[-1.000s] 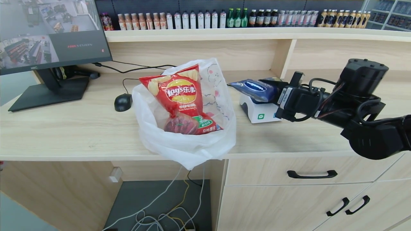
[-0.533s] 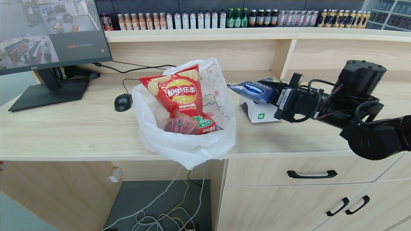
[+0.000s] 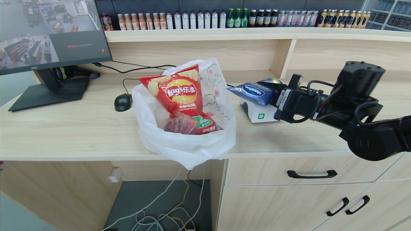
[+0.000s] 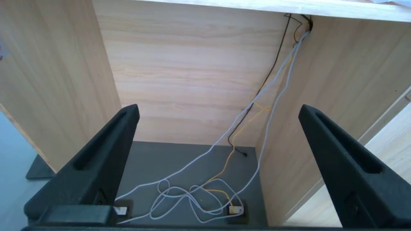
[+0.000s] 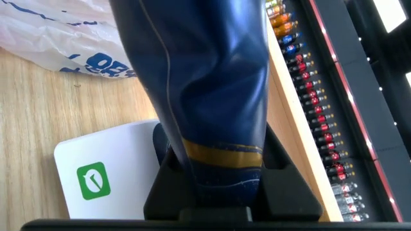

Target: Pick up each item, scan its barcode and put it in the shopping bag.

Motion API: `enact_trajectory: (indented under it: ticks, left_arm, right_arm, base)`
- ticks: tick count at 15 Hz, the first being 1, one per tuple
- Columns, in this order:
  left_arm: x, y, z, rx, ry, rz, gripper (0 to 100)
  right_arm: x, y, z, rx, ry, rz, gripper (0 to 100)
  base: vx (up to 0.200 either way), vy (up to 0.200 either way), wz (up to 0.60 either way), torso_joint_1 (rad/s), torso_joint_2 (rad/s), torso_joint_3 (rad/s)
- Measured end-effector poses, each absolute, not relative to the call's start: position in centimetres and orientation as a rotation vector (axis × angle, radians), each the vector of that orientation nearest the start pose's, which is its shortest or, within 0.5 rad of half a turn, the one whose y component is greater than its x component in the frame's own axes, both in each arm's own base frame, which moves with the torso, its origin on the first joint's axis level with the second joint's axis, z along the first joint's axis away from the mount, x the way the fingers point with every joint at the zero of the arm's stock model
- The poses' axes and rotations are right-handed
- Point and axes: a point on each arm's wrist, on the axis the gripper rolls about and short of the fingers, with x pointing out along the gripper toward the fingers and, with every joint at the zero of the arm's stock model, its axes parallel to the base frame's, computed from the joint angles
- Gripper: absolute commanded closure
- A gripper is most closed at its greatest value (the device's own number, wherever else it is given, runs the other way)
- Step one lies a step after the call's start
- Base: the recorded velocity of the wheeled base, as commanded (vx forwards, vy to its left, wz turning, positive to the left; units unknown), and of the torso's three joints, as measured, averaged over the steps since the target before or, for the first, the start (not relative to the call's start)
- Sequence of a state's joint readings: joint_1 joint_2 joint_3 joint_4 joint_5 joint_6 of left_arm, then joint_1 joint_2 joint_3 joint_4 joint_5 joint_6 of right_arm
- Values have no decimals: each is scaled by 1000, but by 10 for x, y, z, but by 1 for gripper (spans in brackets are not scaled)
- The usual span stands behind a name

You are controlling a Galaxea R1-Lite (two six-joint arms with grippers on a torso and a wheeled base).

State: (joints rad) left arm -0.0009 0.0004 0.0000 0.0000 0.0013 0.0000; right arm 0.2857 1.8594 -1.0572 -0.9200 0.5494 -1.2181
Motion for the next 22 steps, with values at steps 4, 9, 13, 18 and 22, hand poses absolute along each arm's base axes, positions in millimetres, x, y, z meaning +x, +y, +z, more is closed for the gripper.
enact_trajectory:
  ticks: [4,9,13,18,22]
  left_arm:
    - [-23,0,75,0,0,1,0]
    - [-23,0,75,0,0,0,0]
    - [-23,0,75,0,0,1,0]
    - [-23,0,75,0,0,1,0]
    - [-23,0,75,-1,0,1,0]
  right_arm:
    - [341,113,224,-1155,-605,660,100]
    - [340,114,227,-1150,-612,659,100]
    - [337,114,232,-1138,-617,652,100]
    - [326,115,248,-1080,-638,642,100]
    - [314,114,267,-1023,-668,621,100]
  base:
    - [0,0,0,0,0,0]
    - [0,0,0,0,0,0]
    - [0,0,0,0,0,0]
    - [0,0,0,0,0,0]
    - [0,0,0,0,0,0]
